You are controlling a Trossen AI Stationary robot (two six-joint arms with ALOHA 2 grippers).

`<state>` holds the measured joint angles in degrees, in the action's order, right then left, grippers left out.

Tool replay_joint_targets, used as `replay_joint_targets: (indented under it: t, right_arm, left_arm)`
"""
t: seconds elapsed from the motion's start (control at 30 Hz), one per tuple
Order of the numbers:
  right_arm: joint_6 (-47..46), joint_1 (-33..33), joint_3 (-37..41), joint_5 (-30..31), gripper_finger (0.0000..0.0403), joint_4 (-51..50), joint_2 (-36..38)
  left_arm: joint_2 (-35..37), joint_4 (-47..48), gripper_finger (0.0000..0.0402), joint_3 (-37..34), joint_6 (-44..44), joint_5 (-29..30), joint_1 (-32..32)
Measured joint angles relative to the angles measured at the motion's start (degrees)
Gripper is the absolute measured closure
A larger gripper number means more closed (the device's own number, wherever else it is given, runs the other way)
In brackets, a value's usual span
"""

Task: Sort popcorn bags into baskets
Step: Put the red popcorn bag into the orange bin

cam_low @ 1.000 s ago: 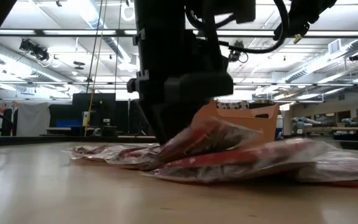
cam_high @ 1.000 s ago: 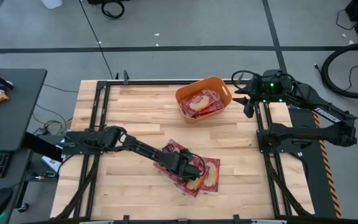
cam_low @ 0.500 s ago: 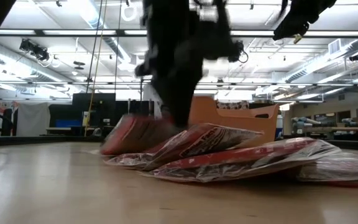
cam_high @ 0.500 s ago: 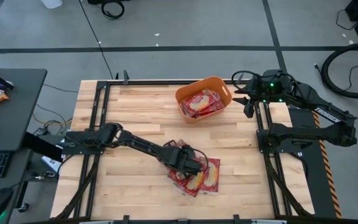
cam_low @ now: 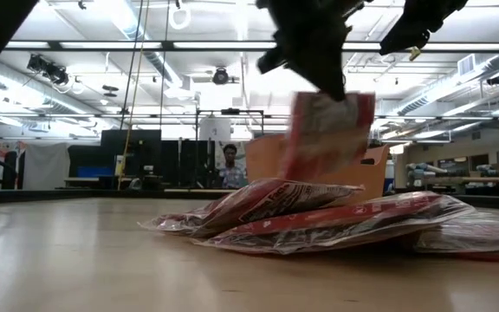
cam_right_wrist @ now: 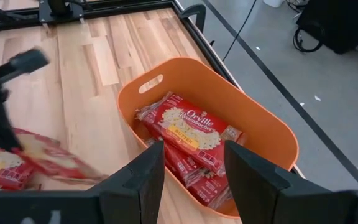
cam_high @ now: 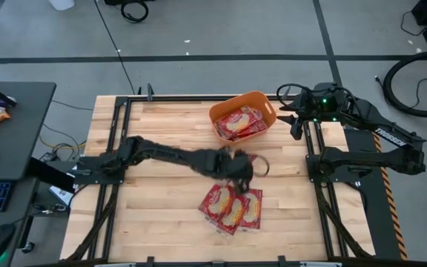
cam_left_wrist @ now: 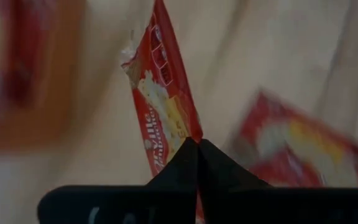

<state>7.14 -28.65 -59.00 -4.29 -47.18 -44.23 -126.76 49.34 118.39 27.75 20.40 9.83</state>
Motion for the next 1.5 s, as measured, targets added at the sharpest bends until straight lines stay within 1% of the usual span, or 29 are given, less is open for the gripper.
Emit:
replay_joint_targets:
  t: [0.27, 0.43, 0.6, 0.73, 0.9, 0.97, 1.03, 1.17, 1.23, 1.3, 1.4, 1.5]
  right_arm:
    - [-1.56, -0.01, 0.00, 0.07, 0.0233, 0.00, 0.00]
    - [-3.03, 0.00, 0.00, 0.14, 0.0233, -0.02, 0.00]
    - [-3.15, -0.01, 0.00, 0.15, 0.0233, -0.02, 0.00]
    - [-4.12, -0.01, 0.00, 0.15, 0.0233, -0.02, 0.00]
    - [-5.59, 0.00, 0.00, 0.15, 0.0233, -0.09, 0.00]
    - [-5.71, -0.01, 0.00, 0.15, 0.0233, -0.11, 0.00]
    - [-5.66, 0.00, 0.00, 0.15, 0.0233, -0.11, 0.00]
    - [-5.42, 0.00, 0.00, 0.15, 0.0233, -0.09, 0.00]
    - [-4.93, -0.01, 0.00, 0.15, 0.0233, -0.09, 0.00]
    - [-4.35, 0.00, 0.00, 0.15, 0.0233, -0.07, 0.00]
    - [-4.01, 0.00, 0.00, 0.15, 0.0233, -0.07, 0.00]
    - [-3.86, 0.01, 0.00, 0.15, 0.0233, -0.01, 0.00]
  left_arm:
    - [0.07, -8.03, 0.0401, 4.76, -11.67, 5.81, -8.11]
    - [0.13, -9.06, 0.0401, 5.27, -18.15, 9.05, -13.31]
    - [-1.07, -9.28, 0.0399, 5.04, -24.18, 8.94, -17.58]
    - [-4.52, -9.11, 0.0377, 4.92, -25.66, 8.13, -20.27]
    - [-5.16, -6.42, 0.0324, 5.06, -19.08, -0.12, -21.46]
    - [-4.54, -4.88, 0.0304, 5.44, -17.31, -4.02, -20.53]
    - [-3.37, -3.99, 0.0289, 5.51, -15.60, -9.10, -19.10]
    - [-2.58, -3.39, 0.0278, 5.69, -11.41, -20.62, -15.13]
    - [-2.77, -2.07, 0.0277, 5.57, -8.21, -25.13, -12.60]
    - [-3.07, -1.46, 0.0277, 5.11, -3.87, -25.43, -9.64]
    - [-4.06, 3.18, 0.0273, 4.81, 4.57, -21.22, -5.12]
    - [-4.83, 5.38, 0.0255, 4.76, 13.15, -17.05, -0.99]
